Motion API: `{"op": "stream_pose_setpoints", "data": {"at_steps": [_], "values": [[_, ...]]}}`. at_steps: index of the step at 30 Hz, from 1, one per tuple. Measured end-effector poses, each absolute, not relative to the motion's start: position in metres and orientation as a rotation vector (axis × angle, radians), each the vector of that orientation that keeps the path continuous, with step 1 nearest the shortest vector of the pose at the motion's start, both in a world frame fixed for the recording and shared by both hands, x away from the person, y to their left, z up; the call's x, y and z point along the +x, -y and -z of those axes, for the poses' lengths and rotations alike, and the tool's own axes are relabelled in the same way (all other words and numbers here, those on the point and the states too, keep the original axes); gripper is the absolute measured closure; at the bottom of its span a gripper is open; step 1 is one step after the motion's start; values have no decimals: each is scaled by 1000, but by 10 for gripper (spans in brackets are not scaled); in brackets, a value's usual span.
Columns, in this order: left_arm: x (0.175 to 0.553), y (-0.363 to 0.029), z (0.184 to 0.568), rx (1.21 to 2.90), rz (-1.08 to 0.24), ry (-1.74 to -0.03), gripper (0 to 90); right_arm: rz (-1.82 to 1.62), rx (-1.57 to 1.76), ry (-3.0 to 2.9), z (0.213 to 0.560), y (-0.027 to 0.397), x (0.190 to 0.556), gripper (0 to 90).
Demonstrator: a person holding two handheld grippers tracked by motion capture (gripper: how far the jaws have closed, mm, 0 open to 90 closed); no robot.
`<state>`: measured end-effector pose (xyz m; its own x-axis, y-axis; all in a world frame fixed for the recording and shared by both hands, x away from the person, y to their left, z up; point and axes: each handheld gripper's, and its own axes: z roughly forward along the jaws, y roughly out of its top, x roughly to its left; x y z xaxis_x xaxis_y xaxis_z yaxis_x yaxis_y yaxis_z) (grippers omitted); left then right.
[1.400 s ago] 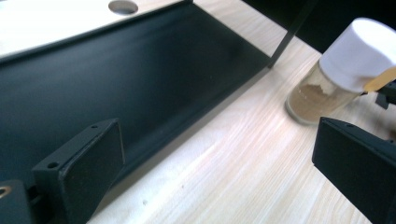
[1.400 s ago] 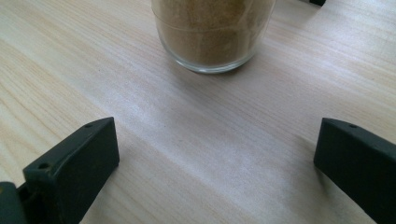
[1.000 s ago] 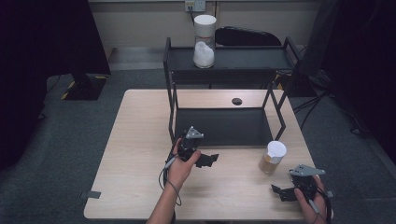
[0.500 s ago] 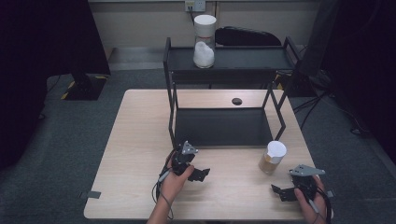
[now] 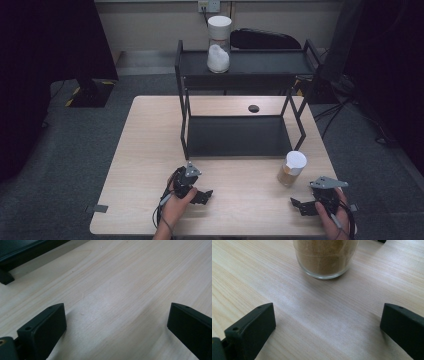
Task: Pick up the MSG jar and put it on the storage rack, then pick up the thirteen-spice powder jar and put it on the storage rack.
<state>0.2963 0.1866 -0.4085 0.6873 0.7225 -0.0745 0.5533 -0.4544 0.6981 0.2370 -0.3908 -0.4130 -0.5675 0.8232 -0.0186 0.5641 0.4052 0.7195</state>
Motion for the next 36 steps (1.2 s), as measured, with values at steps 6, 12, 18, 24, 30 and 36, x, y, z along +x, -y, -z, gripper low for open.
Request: {"op": "stream_pose_setpoints", "data": {"at_steps": [6, 12, 18, 24, 30, 36], "values": [[287, -189, 418, 2179, -382, -919, 0, -962, 1194, -2296, 413, 391, 237, 0], [285, -189, 418, 2173, -388, -929, 0, -961, 1194, -2296, 413, 391, 237, 0], [285, -188, 418, 2171, -389, -929, 0, -957, 1201, -2293, 413, 390, 236, 0], [285, -188, 418, 2171, -390, -929, 0, -955, 1205, -2291, 412, 389, 236, 0], [285, -188, 418, 2171, -390, -929, 0, -954, 1205, -2291, 412, 389, 236, 0], [285, -188, 418, 2171, -389, -929, 0, -957, 1203, -2293, 412, 389, 236, 0]]}}
